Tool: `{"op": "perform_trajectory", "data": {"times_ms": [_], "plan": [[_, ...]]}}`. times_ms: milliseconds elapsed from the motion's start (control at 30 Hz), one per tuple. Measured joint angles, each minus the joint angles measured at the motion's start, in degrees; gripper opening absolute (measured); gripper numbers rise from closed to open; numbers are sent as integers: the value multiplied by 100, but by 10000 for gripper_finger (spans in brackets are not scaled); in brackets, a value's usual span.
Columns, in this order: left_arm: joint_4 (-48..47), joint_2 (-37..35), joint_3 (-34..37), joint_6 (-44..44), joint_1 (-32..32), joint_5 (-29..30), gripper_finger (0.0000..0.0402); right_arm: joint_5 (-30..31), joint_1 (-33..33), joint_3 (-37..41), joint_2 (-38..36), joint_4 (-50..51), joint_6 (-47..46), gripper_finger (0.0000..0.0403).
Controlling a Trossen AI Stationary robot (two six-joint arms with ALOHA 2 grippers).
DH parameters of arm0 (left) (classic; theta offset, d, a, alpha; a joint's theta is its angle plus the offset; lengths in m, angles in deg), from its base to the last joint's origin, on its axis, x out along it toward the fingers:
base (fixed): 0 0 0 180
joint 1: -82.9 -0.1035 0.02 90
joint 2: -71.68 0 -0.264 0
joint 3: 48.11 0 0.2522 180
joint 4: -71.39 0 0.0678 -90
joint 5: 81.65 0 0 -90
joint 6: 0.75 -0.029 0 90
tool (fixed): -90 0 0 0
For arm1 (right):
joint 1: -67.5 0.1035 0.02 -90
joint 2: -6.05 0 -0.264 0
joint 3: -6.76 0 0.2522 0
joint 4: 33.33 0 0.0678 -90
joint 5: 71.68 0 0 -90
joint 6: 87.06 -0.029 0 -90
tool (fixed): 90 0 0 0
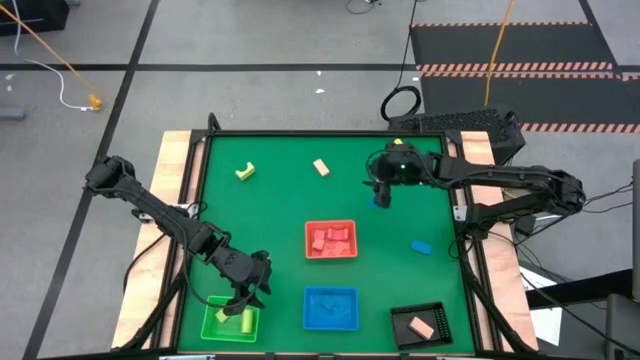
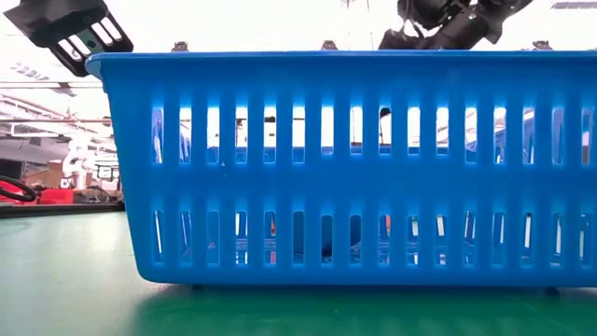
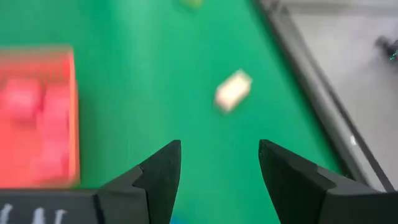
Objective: Sort & place blocks by color
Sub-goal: Put the top blue block into the blue bin
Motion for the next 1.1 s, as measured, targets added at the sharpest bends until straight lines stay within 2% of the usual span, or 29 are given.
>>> {"op": "perform_trajectory", "data": {"times_ms": [200, 333, 633, 833, 967, 1100], "plan": [[-1, 0, 0, -2, -148, 94, 202, -21, 47, -30, 2, 1636, 979, 208], [-1, 0, 0, -3, -258, 104, 202, -26, 122, -21, 149, 2016, 1511, 208], [-8, 0, 0, 8, -363, 100, 202, -24, 411, 300, 939, 1065, 2691, 208], [-58, 0, 0, 15, -361, 98, 202, -6, 463, 305, 1443, 590, 2956, 208], [-106, 0, 0, 23, -361, 98, 202, 18, 461, 305, 1690, 484, 3433, 208], [-156, 0, 0, 23, -361, 96, 202, 16, 448, 305, 1895, 534, 3496, 208]]}}
